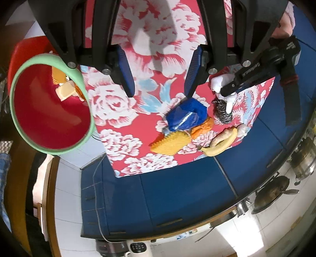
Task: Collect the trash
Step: 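Grasp the white sock with the left tool while the right tool grasps the blue cloth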
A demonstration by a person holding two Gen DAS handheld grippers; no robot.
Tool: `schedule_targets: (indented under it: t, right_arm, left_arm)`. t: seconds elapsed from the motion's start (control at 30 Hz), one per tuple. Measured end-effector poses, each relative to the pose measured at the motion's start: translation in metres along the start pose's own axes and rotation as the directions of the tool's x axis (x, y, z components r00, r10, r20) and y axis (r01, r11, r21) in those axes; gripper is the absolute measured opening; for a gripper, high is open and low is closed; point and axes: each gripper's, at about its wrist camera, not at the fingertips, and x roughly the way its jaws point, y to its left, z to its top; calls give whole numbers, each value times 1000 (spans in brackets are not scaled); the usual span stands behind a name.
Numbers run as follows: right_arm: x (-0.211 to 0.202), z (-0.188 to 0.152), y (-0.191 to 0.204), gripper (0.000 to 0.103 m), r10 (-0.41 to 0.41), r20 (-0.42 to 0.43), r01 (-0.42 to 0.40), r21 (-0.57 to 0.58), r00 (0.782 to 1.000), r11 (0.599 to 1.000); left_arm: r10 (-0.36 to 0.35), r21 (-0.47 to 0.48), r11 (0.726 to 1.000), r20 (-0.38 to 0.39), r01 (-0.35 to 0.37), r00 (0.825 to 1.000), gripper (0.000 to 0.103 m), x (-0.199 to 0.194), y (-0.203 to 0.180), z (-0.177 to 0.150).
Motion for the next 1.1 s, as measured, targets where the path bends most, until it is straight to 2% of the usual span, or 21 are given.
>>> schedule_targets:
  t: [0.17, 0.2, 0.4, 0.63, 0.87, 0.93, 0.97, 1.1]
  right_arm:
    - [14, 9, 14, 54, 14, -9, -15, -24, 1000, 1000]
    - [18, 11, 16, 58, 18, -11, -18, -25, 1000, 1000]
    - [44, 21, 33, 66, 18, -25, -20, -46, 1000, 999]
    - [84, 34, 49, 73, -12, -53, 8, -65, 999, 998]
    - [116, 39, 64, 72, -54, -87, 45, -104, 995, 994]
    - [120, 37, 65, 59, -66, -97, 55, -110, 993, 992]
    - [123, 35, 65, 46, -66, -107, 54, -111, 992, 992]
    - [123, 29, 64, 29, -67, -114, 54, -113, 991, 992]
  left_arm:
    - [-38, -12, 999, 37, 38, 999, 18, -20, 11, 3]
    - [-41, -15, 999, 54, 42, 998, 18, -25, 13, 5]
    - [-18, -52, 998, 109, 24, 994, 18, -44, 33, 16]
    - [5, -104, 995, 108, 7, 994, 18, -44, 58, 19]
    - [1, -129, 992, 99, 12, 995, 19, -41, 73, 18]
    - [-1, -132, 991, 98, 14, 995, 18, -42, 76, 18]
    - [-2, -132, 991, 98, 15, 995, 18, -41, 77, 18]
    - [-7, -135, 991, 97, 20, 995, 19, -41, 78, 18]
